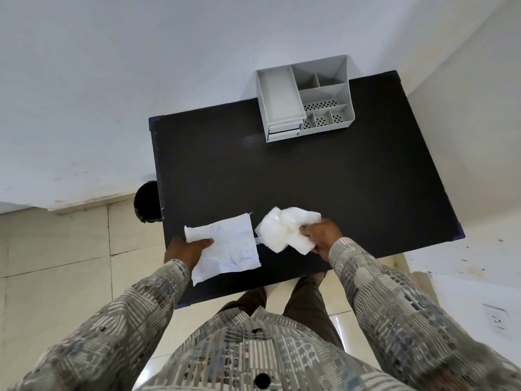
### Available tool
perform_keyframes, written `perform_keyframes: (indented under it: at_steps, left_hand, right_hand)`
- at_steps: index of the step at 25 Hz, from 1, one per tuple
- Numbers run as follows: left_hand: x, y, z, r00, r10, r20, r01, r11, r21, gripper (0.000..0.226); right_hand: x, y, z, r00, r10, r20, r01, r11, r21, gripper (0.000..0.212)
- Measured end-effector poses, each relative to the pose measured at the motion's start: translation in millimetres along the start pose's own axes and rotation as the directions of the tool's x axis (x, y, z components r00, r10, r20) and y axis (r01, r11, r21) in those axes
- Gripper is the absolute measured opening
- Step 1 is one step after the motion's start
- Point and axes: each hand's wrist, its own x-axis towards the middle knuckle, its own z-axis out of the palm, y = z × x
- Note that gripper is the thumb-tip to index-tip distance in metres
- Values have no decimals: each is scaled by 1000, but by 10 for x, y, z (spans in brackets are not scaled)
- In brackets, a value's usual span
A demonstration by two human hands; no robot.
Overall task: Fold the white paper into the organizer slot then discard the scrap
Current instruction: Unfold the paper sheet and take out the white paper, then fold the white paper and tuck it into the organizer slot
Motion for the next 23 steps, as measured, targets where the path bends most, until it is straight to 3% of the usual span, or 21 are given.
perform_keyframes:
  at_steps: [2,3,4,5,6,7,8,9,10,12,13,15,16,18,20,23]
  left_hand:
    - [-92,93,-39,960,234,-153,-196,954,229,98]
    - [-140,162,-53,898,405,-175,-338,887,316,96]
    - [-217,264,-48,830,540,-140,-475,816,331,89]
    - [-320,404,-46,801,598,-39,-576,786,224,79]
    - [-440,589,-45,823,555,125,-559,829,3,70]
    - [-591,804,-41,816,463,346,-390,883,-262,62]
    - [-698,977,-30,751,381,540,-169,901,-400,56]
    - [-826,1123,-17,658,343,670,-37,904,-427,50]
    - [-918,1236,10,602,338,723,-14,910,-414,46]
    - [-1040,1364,132,612,367,700,-70,907,-414,38]
    - [-1073,1409,199,655,379,653,-55,887,-459,35]
    - [-1121,1444,300,737,341,584,97,801,-591,32]
    - [-1159,1474,339,745,339,574,185,723,-666,32]
    - [-1278,1517,411,746,350,567,251,642,-725,36]
    - [-1430,1533,494,730,368,576,188,702,-687,37]
    - [-1648,1572,586,725,395,565,33,799,-601,34]
  right_hand:
    - [-155,-117,-152,999,-24,32,22,998,52,36]
    - [-254,-191,-220,998,-46,48,43,997,68,34]
    - [-361,-270,-274,996,-68,63,62,994,90,31]
    - [-476,-361,-316,993,-87,85,77,990,119,28]
    - [-584,-453,-342,987,-109,120,91,985,149,26]
    - [-680,-552,-352,977,-136,166,108,980,168,25]
    - [-759,-658,-349,963,-167,213,132,977,168,26]
    - [-843,-758,-340,948,-193,252,160,976,146,26]
    - [-914,-851,-328,936,-218,276,192,974,119,28]
    - [-1014,-999,-294,925,-262,275,224,961,160,29]
    - [-1027,-1053,-289,921,-273,279,197,942,273,33]
    - [-1044,-1086,-280,916,-274,293,67,825,560,55]
    - [-1072,-1085,-290,907,-288,309,37,783,620,60]
    - [-1165,-1023,-252,875,-320,363,92,846,525,54]
    - [-1243,-919,-156,858,-344,382,216,915,341,44]
    - [-1287,-915,-193,895,-380,233,295,896,331,33]
